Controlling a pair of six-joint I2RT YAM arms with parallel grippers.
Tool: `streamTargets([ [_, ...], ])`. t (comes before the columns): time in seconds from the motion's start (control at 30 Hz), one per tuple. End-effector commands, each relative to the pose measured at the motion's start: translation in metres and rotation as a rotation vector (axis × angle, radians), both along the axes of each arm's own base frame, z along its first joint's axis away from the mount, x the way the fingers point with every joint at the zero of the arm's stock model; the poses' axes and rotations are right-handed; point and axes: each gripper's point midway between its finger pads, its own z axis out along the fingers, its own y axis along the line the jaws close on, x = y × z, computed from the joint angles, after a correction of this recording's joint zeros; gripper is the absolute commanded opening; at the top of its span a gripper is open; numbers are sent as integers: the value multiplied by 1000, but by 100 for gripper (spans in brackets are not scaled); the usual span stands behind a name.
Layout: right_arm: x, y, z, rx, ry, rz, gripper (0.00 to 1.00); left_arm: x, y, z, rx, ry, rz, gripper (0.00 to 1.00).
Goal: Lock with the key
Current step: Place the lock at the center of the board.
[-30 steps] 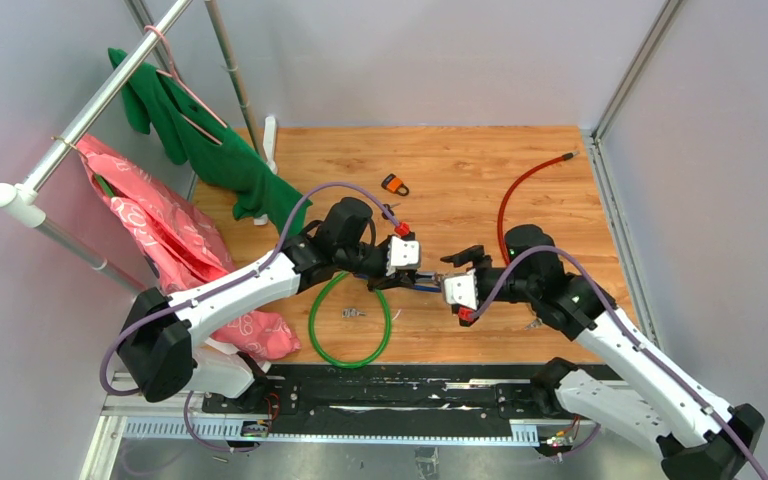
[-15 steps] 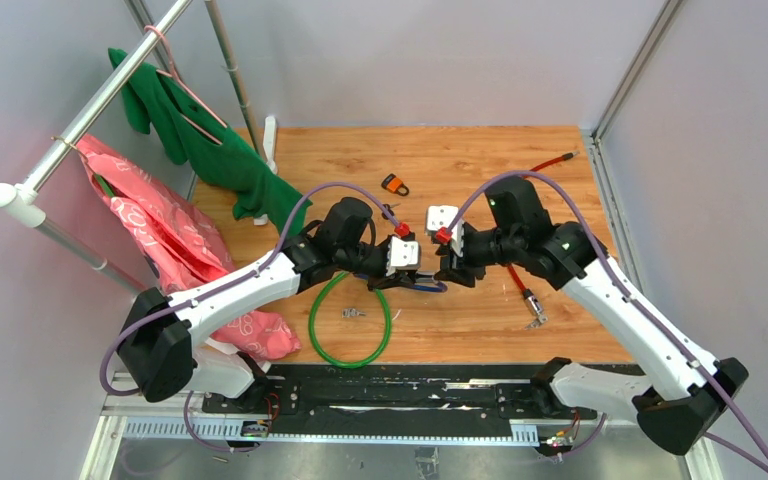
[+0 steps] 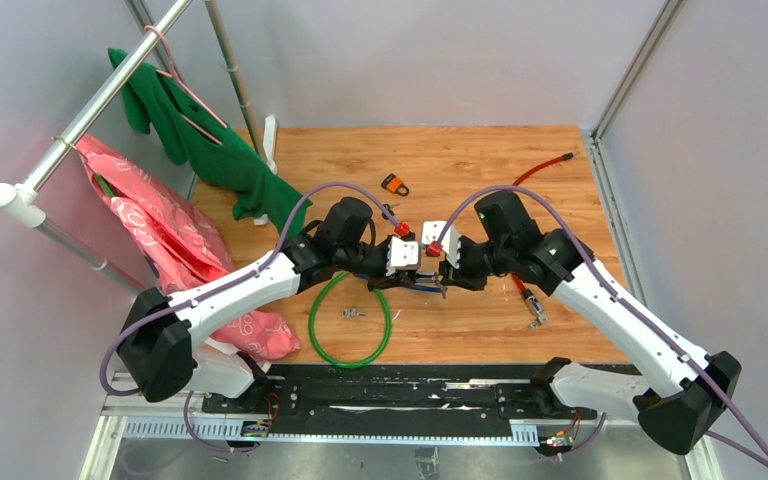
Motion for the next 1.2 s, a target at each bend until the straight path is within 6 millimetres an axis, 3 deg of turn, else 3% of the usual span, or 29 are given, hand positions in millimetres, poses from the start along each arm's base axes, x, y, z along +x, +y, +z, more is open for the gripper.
streamTargets([
  [0.0,9,2,1,-3,-72,-8,21,10,6,-7,32,-14,43,0],
  [0.17,4,5,4,29,-148,53,0,11,5,-3,19,-1,55,0],
  [0.7,9,5,13,-71,-827,362,0,-7,1,-1,-2,185,68,0],
  [1.1,5,6,12,-158,-952,434,0,-3,-1,0,-6,204,88,0],
  [1.17,4,6,16,-123,-912,388,7,-1,0,1,-7,194,96,0],
])
